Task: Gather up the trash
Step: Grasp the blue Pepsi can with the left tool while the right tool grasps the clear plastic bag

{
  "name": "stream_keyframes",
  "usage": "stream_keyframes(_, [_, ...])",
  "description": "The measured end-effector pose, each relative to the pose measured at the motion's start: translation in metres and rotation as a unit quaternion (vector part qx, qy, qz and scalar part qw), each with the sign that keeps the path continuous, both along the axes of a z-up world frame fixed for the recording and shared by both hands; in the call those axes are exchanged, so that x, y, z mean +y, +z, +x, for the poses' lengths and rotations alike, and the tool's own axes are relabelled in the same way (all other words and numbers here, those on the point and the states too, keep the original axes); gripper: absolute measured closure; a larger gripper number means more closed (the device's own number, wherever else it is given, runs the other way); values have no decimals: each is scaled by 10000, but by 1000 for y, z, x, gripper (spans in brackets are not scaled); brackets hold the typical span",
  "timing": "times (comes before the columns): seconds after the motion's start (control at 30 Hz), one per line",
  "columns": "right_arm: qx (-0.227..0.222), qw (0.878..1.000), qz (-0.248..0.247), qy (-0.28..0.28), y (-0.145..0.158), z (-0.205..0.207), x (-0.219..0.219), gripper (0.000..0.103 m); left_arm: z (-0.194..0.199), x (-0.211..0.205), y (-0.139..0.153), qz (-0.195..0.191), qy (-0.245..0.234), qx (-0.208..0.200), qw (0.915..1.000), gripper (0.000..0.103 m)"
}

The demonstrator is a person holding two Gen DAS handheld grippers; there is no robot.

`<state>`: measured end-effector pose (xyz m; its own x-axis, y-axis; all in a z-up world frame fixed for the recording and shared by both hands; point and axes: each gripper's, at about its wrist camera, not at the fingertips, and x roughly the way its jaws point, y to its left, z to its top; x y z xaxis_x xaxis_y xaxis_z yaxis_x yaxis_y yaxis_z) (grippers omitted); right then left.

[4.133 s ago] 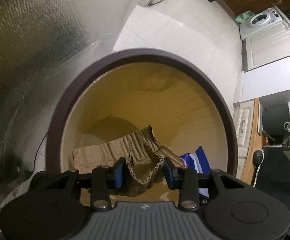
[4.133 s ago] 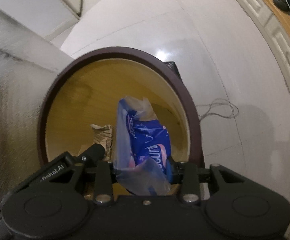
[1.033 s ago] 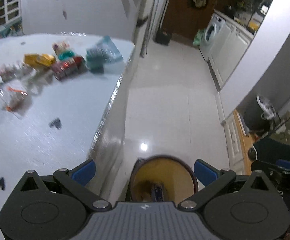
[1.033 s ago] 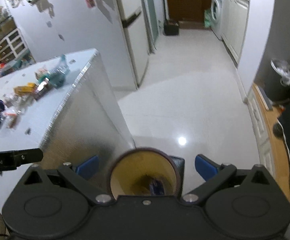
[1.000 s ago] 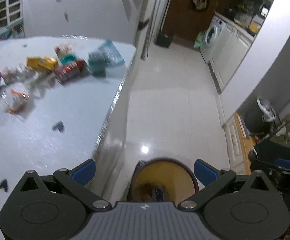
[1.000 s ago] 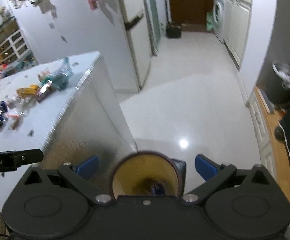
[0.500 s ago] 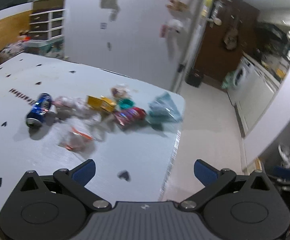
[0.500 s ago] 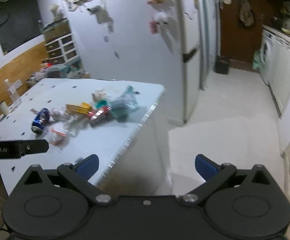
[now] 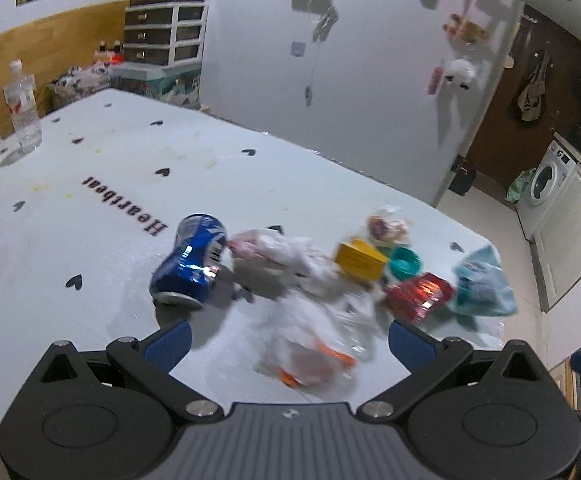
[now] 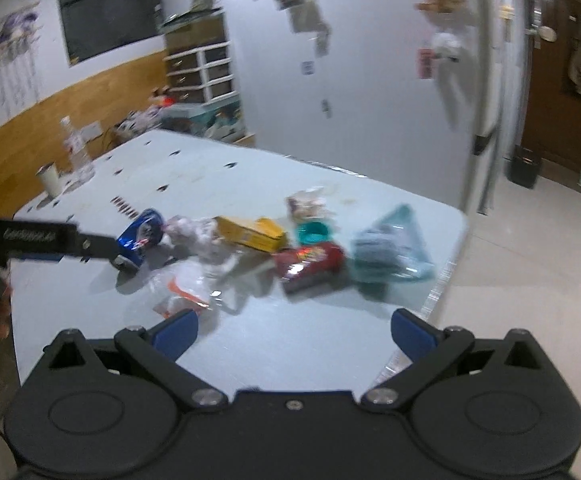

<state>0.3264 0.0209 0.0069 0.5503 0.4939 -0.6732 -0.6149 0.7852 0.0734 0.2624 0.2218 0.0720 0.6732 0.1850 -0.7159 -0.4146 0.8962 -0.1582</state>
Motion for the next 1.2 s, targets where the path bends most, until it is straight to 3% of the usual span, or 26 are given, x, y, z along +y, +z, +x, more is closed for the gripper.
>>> stream_keyframes(0.3, [129, 9973, -242, 677, -38, 10, 96, 1, 44, 81, -37, 79, 118, 294, 9995, 0])
stream_keyframes(0.47, [40, 9948, -480, 894, -56, 10, 134, 12, 61, 93, -44, 483, -3, 401, 9980, 1])
stream_keyframes(0.57, [-245, 9920, -750, 986, -67, 8, 152, 19, 67, 92, -47, 843, -182, 517, 9949, 12])
stream_keyframes(0.67, [-668, 9822, -1217, 1261, -79, 1, 170, 28, 74, 87, -52, 1163, -378, 725, 9898, 20])
stream_keyframes(0.8, [-1153, 9642, -1713, 1661, -93, -11, 187, 36, 82, 76, -57, 1495, -581, 872, 9832, 22])
stream_keyframes(1.03, [-1374, 9408, -2481, 1856, -116, -11, 207, 55, 111, 66, -75, 1972, -725, 1263, 9695, 22])
stream_keyframes(1.07, [-1393, 9379, -2543, 1902, -117, -10, 209, 57, 115, 67, -77, 1963, -721, 1304, 9692, 28])
stream_keyframes(1.13, [-1352, 9364, -2572, 1968, -118, -7, 210, 72, 121, 70, -79, 1918, -714, 1383, 9690, 45])
stream_keyframes(1.2, [-1212, 9395, -2542, 1950, -116, -3, 208, 76, 122, 75, -78, 1836, -734, 1428, 9698, 50])
